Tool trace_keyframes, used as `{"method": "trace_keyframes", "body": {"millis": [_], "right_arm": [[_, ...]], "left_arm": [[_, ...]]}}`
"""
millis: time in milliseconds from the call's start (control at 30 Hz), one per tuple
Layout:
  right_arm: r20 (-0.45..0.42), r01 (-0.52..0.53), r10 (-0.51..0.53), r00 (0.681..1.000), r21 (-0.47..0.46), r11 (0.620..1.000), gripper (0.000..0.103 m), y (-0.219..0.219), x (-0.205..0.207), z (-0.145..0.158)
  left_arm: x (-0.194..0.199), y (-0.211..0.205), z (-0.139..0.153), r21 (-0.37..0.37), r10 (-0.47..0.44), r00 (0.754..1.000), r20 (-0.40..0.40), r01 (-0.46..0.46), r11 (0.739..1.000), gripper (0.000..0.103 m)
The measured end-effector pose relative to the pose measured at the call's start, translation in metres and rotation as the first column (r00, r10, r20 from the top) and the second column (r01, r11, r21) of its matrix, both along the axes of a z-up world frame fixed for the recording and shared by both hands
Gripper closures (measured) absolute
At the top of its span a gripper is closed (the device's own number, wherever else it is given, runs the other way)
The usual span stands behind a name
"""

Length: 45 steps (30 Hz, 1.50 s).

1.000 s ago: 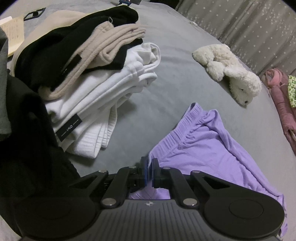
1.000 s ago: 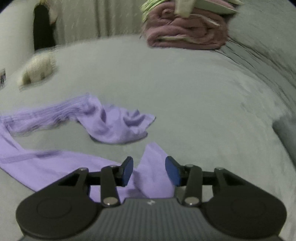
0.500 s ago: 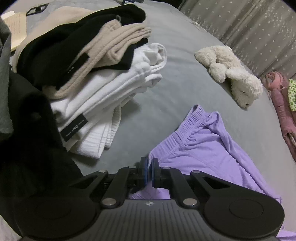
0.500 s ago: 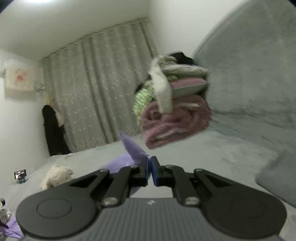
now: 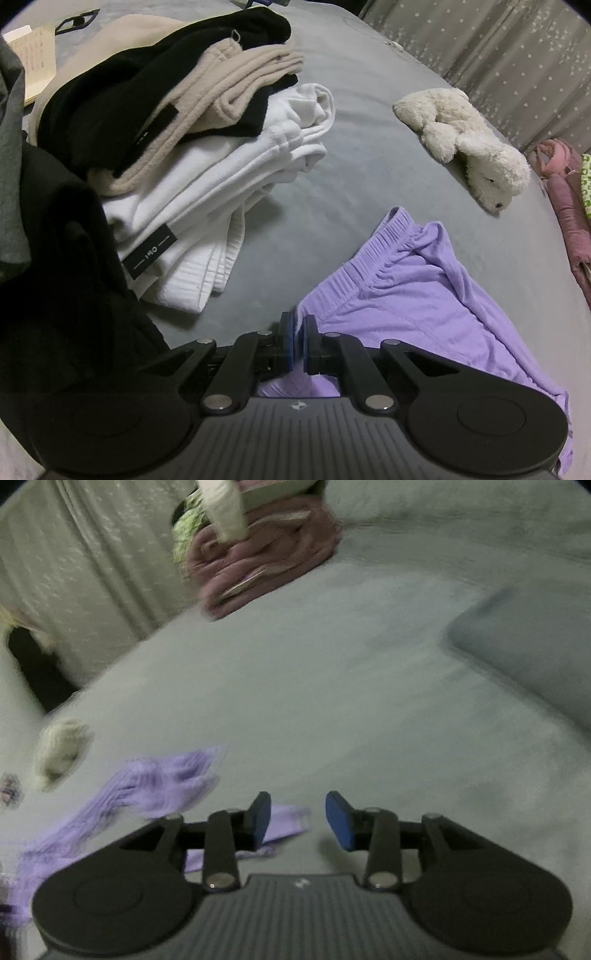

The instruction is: Fold clothes

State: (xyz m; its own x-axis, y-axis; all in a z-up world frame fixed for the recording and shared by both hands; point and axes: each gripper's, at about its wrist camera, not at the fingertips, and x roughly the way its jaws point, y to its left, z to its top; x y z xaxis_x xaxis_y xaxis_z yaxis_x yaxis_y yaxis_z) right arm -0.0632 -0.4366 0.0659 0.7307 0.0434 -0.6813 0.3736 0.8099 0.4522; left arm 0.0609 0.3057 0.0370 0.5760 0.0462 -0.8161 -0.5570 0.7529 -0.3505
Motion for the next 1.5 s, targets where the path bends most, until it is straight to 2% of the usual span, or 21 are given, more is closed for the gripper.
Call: {"method": "trace_keyframes", "body": {"millis": [67,133,200,233,300,367,433,533,600,633,667,700,767,833,900,967,1000,1200,1400,1500], "right_arm": [[-0.030,0.001,0.002,1.000,0.104,0.995,0.067,0.004,0.013,-0.011],[-0.080,0.033,-0.021,0.997,0.156,0.987,0.067,0.008,0.025,-0.022],[-0.121,0.094,-0.077,0.990,0.143,0.985,0.070,0.010,0.030,-0.030],[-0.130,0.124,-0.107,0.986,0.134,0.983,0.074,0.009,0.030,-0.032],[-0.129,0.173,-0.155,0.980,0.143,0.975,0.075,0.007,0.024,-0.033],[-0.134,0.213,-0.194,0.972,0.154,0.965,0.080,0.004,0.017,-0.033],[-0.136,0.262,-0.241,0.961,0.163,0.951,0.079,-0.001,0.011,-0.034],[-0.134,0.280,-0.257,0.957,0.209,0.937,0.077,-0.006,0.011,-0.040],[-0.139,0.261,-0.235,0.962,0.218,0.940,0.077,-0.005,0.023,-0.044],[-0.138,0.254,-0.230,0.964,0.198,0.947,0.084,-0.004,0.028,-0.042],[-0.134,0.255,-0.234,0.963,0.163,0.953,0.098,-0.003,0.030,-0.039],[-0.121,0.256,-0.241,0.963,0.137,0.957,0.099,-0.002,0.029,-0.035],[-0.019,0.252,-0.251,0.968,0.128,0.959,0.099,-0.002,0.023,-0.017],[0.135,0.255,-0.268,0.954,0.104,0.961,0.099,-0.001,0.014,0.007],[0.306,0.265,-0.281,0.909,0.096,0.960,0.099,0.000,-0.001,0.031],[0.425,0.279,-0.295,0.856,0.100,0.955,0.099,0.001,-0.017,0.048],[0.443,0.279,-0.298,0.846,0.109,0.954,0.099,0.000,-0.022,0.050],[0.388,0.282,-0.310,0.868,0.130,0.951,0.099,-0.005,-0.026,0.039],[0.323,0.298,-0.326,0.889,0.135,0.945,0.099,-0.008,-0.025,0.028],[0.275,0.305,-0.343,0.898,0.171,0.937,0.099,-0.013,-0.013,0.023]], "left_arm": [[0.000,0.000,0.000,-0.001,-0.001,1.000,0.001,0.001,1.000,0.100],[-0.001,0.001,-0.001,-0.007,0.000,1.000,0.003,0.000,1.000,0.100],[-0.002,0.002,-0.002,-0.013,-0.002,1.000,0.005,0.002,1.000,0.099],[-0.002,0.003,-0.002,-0.015,-0.003,1.000,0.006,0.003,1.000,0.099],[-0.002,0.003,-0.002,-0.016,-0.008,1.000,0.007,0.008,1.000,0.099],[-0.001,0.004,-0.002,-0.018,-0.009,1.000,0.006,0.009,1.000,0.099],[-0.002,0.005,-0.001,-0.024,-0.006,1.000,0.008,0.006,1.000,0.099],[-0.002,0.003,-0.001,-0.021,-0.009,1.000,0.006,0.009,1.000,0.099],[-0.001,0.002,-0.001,-0.018,-0.010,1.000,0.005,0.011,1.000,0.099],[-0.002,0.002,-0.001,-0.019,-0.009,1.000,0.005,0.009,1.000,0.099],[-0.002,0.002,-0.001,-0.023,-0.008,1.000,0.006,0.008,1.000,0.099],[-0.003,0.004,-0.001,-0.031,-0.006,1.000,0.009,0.007,0.999,0.099],[-0.006,0.007,-0.001,-0.054,-0.002,1.000,0.018,0.003,0.999,0.100],[-0.010,0.014,0.002,-0.117,0.009,0.999,0.043,-0.004,0.993,0.100],[-0.017,0.019,0.006,-0.191,0.022,0.996,0.087,-0.005,0.982,0.100],[-0.021,0.017,0.011,-0.181,0.009,0.995,0.103,0.009,0.983,0.100],[-0.022,0.016,0.011,-0.167,0.000,0.995,0.097,0.016,0.986,0.100],[-0.025,0.019,0.007,-0.183,0.010,0.997,0.075,0.003,0.983,0.100],[-0.033,0.017,0.021,-0.241,0.015,0.989,0.144,0.020,0.970,0.100],[-0.040,0.023,0.025,-0.274,0.027,0.986,0.164,0.020,0.962,0.100]]}}
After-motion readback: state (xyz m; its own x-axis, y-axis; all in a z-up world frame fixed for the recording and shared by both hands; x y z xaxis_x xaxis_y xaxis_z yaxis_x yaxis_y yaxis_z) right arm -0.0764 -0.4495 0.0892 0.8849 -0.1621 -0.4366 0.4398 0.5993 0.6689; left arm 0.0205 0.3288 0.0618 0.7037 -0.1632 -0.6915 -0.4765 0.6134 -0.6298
